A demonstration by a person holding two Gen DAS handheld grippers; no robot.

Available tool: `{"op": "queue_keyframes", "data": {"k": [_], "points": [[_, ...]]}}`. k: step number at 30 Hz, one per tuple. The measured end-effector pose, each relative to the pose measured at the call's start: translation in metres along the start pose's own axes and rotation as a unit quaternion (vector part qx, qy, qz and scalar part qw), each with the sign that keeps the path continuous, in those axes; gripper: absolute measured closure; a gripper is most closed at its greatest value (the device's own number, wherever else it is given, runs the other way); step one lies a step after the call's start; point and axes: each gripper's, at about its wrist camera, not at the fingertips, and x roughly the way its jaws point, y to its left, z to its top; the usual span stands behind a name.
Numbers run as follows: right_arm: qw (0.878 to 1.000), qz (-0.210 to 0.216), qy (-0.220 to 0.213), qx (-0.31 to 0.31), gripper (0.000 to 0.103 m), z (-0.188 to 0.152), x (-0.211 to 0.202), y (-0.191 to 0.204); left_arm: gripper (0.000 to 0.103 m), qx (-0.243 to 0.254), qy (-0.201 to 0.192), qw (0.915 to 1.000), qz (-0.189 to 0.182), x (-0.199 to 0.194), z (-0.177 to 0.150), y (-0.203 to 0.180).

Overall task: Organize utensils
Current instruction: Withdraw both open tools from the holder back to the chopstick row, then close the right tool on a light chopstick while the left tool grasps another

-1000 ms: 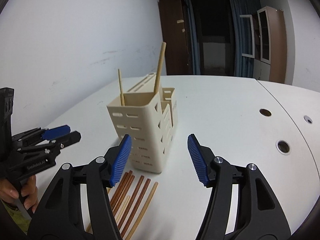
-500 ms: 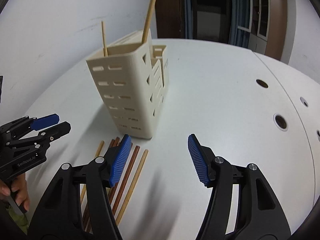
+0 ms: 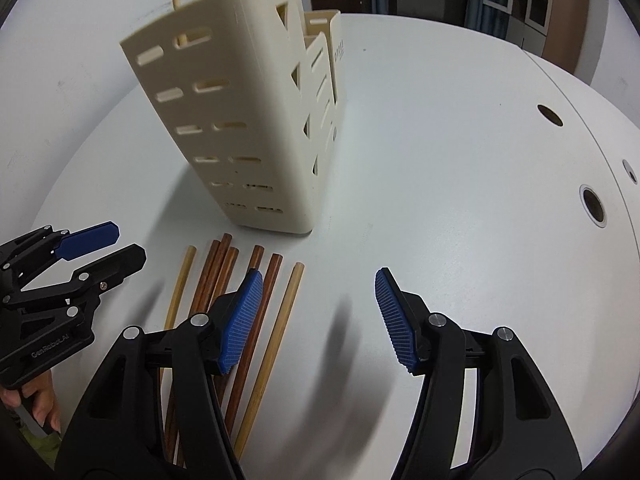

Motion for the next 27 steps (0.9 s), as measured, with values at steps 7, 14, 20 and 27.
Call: {"op": "queue_keyframes", "data": {"k": [7, 14, 20, 27], "points": [[1.0, -0.002, 0.02, 0.006, 0.05, 0.001, 0.02, 0.002, 0.058, -0.005, 0.026, 0.9996, -0.006, 0.019, 0.0, 0.003], [1.0, -0.002, 0.031, 0.004, 0.058, 0.002, 0.03, 0.008, 0.058, 0.001, 0.034, 0.9994, -0.011, 0.031, 0.0, -0.001], [0.999, -0.006, 0.039, -0.001, 0.064, 0.001, 0.034, 0.013, 0.063, 0.01, 0.039, 0.9992, -0.008, 0.037, 0.001, -0.005], [0.999, -0.013, 0.04, -0.009, 0.072, -0.002, 0.032, 0.02, 0.069, 0.018, 0.047, 0.9987, 0.0, 0.046, 0.001, -0.002]]}}
